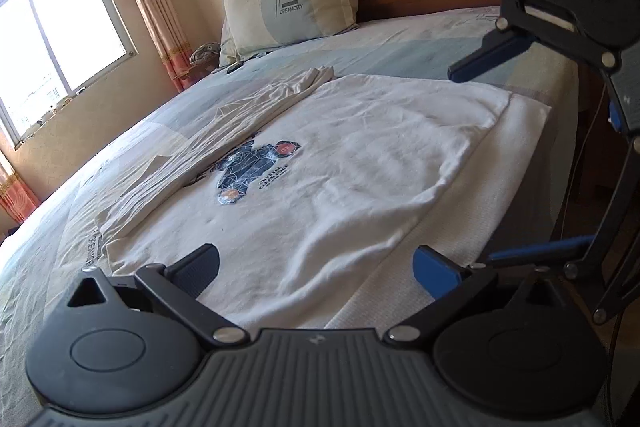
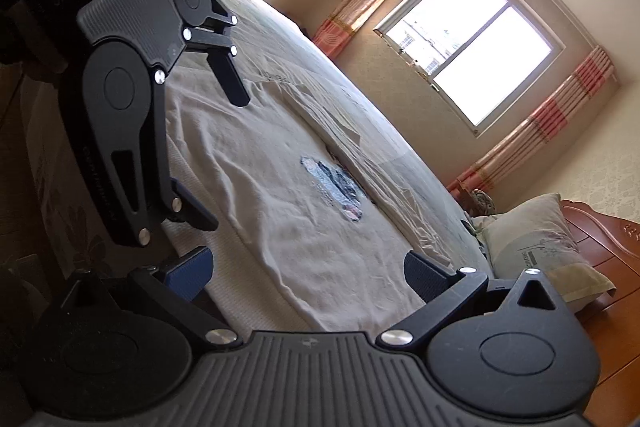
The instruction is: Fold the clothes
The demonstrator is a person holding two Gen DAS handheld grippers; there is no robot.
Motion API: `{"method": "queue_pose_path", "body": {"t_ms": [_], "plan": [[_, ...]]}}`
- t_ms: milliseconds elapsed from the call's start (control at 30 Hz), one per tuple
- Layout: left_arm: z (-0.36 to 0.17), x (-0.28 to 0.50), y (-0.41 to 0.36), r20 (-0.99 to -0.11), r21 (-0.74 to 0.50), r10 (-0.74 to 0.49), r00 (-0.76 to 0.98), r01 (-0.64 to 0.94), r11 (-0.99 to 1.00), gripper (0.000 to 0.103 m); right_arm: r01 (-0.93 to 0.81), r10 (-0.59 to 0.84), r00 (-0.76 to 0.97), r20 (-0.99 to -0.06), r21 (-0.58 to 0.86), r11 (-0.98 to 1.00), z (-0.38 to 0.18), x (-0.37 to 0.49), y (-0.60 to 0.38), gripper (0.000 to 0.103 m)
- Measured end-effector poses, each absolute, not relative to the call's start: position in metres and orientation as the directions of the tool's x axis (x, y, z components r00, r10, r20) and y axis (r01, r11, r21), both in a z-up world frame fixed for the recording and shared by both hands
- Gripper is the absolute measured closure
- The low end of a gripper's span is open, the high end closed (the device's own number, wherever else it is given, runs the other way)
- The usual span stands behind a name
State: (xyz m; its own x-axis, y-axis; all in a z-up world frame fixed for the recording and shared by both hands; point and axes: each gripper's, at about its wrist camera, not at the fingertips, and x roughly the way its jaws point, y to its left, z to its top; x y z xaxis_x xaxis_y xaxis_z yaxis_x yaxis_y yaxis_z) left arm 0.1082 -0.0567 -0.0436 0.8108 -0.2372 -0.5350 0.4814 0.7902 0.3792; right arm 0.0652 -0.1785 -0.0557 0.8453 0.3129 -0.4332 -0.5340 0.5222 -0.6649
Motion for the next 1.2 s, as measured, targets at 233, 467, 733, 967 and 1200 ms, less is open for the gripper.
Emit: {"method": "queue_pose_path", "body": {"t_ms": [233, 467, 733, 967, 1200], "plan": [[-0.046, 0.091, -0.064, -0.559, 0.392, -0.331, 0.76, 0.594, 0.702, 0.001, -0.496, 0.233, 0.868, -0.438, -0.738, 0.459, -0.071, 0.067, -0.171, 0.0], [-0.058, 0.096, -0.083, -0.538, 0.447, -0.323, 0.779, 0.588, 0.674, 0.001, -0.412, 0.195, 0.909, -0.368, -0.722, 0.556, -0.05, 0.077, -0.177, 0.0], [-0.052, 0.102, -0.083, -0.483, 0.512, -0.267, 0.834, 0.516, 0.687, 0.0, -0.423, 0.212, 0.903, -0.372, -0.696, 0.58, -0.044, 0.075, -0.187, 0.0], [-0.045, 0.096, -0.081, -0.468, 0.504, -0.295, 0.833, 0.526, 0.685, 0.0, -0.481, 0.232, 0.874, -0.427, -0.697, 0.531, -0.062, 0.074, -0.178, 0.0], [-0.053, 0.092, -0.08, -0.492, 0.53, -0.297, 0.819, 0.552, 0.643, 0.001, -0.36, 0.172, 0.931, -0.321, -0.741, 0.567, -0.062, 0.081, -0.166, 0.0]]}}
